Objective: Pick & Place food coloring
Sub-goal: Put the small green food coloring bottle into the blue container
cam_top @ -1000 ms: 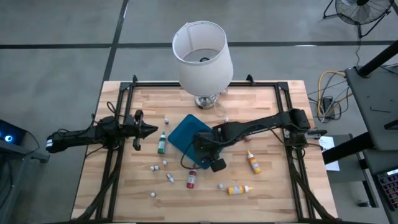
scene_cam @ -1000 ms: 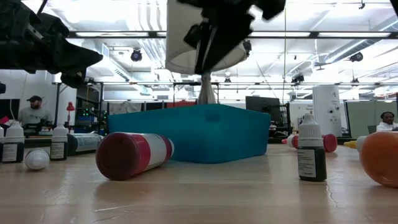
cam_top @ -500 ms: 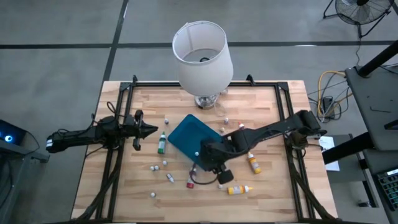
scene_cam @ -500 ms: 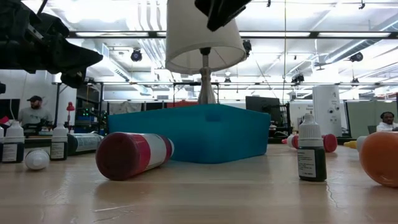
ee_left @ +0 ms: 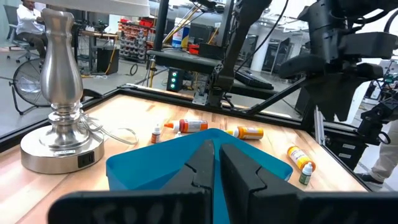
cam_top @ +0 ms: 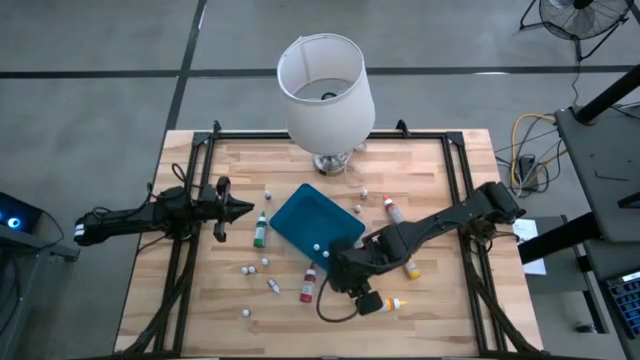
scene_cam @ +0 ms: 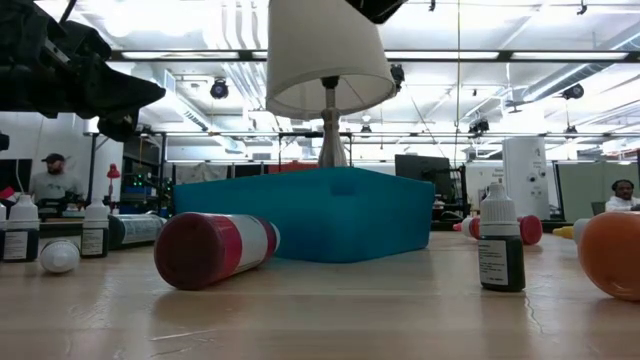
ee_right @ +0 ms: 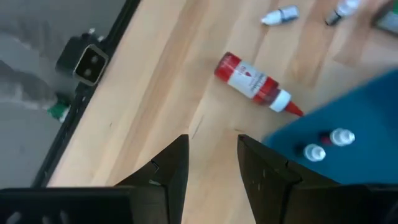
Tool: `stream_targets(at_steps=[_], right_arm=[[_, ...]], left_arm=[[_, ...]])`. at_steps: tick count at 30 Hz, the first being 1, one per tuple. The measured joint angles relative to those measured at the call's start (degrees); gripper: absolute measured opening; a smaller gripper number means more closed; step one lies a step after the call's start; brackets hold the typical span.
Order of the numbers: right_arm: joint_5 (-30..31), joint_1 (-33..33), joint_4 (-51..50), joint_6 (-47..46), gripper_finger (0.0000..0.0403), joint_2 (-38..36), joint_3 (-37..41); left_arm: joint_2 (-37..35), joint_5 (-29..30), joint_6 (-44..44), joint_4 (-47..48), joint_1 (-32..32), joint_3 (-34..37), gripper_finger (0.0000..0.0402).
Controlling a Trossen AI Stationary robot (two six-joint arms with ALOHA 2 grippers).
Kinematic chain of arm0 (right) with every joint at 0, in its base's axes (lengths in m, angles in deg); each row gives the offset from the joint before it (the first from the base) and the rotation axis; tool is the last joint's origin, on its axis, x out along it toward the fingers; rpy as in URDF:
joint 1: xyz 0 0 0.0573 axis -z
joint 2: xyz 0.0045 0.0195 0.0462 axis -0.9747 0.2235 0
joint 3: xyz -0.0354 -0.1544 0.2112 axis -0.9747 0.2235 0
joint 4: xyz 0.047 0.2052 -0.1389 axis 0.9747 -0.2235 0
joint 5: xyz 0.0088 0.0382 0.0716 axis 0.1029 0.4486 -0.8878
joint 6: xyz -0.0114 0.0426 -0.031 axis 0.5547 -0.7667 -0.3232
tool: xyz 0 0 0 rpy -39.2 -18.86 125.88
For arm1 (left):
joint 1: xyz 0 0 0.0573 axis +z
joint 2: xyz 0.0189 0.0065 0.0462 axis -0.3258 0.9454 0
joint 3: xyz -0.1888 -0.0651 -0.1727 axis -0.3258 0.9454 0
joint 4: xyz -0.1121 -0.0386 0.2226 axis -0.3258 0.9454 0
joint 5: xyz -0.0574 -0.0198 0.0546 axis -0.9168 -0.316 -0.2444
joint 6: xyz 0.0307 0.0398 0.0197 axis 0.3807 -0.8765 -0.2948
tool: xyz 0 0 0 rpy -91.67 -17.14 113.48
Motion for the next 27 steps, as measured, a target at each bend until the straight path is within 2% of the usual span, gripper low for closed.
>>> stream_targets(at_steps=[8,15,27], right_arm=[[0.0,-3.4,-0.9,10.6,0.0129,-0.1,0.0],[-0.1,-6.4,-4.4,23.4,0.0135,-0.1,0.0],[0.5,-7.7,-4.6,27.5,0.0137,3.6,0.0]], left_arm=[[0.0,0.0,0.0,0.0,0.0,0.0,0.0],[0.0,0.0,0.0,0.0,0.0,0.0,0.0],[0.0,0.0,0.0,0.0,0.0,0.0,0.0]])
